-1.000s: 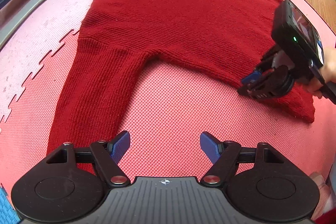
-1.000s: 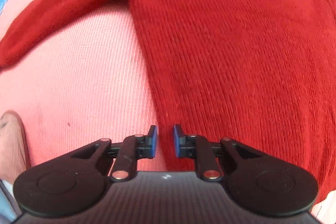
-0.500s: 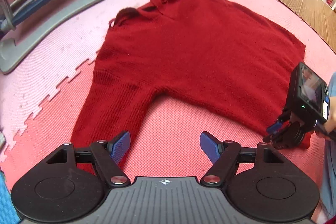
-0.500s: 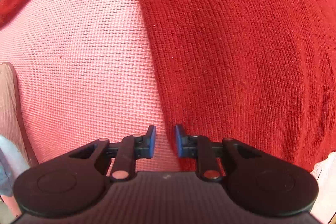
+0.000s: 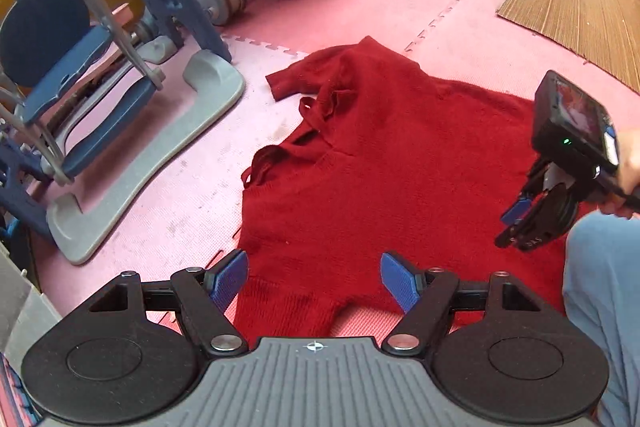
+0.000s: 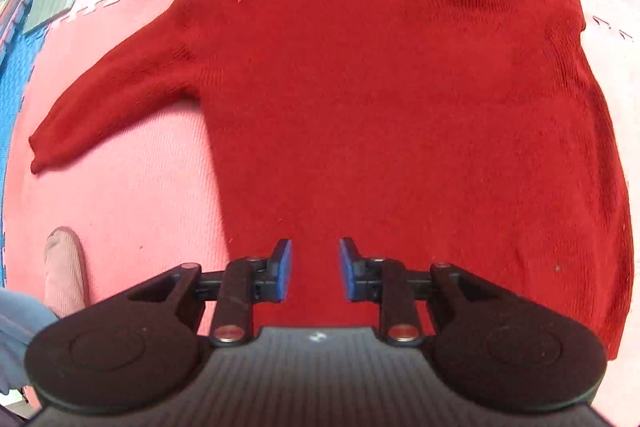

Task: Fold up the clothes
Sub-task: 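Move the right gripper over the sweater toward its sleeve cuff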

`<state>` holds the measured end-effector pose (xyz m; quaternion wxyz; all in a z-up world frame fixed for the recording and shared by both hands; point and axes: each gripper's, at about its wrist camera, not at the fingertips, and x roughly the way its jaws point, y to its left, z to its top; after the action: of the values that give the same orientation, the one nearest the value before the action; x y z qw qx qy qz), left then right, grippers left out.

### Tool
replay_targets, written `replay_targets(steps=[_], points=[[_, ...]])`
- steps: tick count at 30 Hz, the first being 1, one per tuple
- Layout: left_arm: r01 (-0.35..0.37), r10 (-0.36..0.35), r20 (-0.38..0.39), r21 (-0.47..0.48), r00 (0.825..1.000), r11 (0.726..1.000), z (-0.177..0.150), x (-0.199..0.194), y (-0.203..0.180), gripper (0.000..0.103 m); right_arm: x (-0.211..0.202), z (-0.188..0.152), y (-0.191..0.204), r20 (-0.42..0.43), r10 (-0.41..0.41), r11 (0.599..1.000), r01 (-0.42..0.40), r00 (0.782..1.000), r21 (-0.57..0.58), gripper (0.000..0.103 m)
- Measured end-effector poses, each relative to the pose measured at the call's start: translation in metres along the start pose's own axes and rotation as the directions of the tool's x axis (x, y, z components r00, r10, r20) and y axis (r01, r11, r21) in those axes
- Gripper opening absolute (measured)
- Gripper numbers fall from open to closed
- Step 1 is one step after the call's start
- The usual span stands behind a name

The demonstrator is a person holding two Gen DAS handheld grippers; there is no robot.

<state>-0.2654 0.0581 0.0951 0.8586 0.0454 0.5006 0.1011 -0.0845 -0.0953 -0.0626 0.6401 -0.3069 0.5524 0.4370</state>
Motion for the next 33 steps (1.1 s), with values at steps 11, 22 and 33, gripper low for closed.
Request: replay_targets(steps=[11,22,33], points=[[0.023,-0.020,0.024,-0.128,0.999,0.991,0.166,0.045,-0.022,0.076,-0.029,0.015,-0.145,0.117,0.065,0.976,-0.087,0.991,0.199,0.030],[0.045,-0.033,-0.154,0.071,0.987,0.996,0.248,0.116,-0.071,0.076,-0.069,0.002,-0.253,0.164,-0.039,0.901,-0.037,0.986,0.432,0.032],[0.101,-0.091,-0.209,0.041,0.974,0.994,0.265,0.169,0.016,0.076,-0.086,0.085,-0.251,0.016,-0.116,0.886,0.096,0.993,0.453,0.032]])
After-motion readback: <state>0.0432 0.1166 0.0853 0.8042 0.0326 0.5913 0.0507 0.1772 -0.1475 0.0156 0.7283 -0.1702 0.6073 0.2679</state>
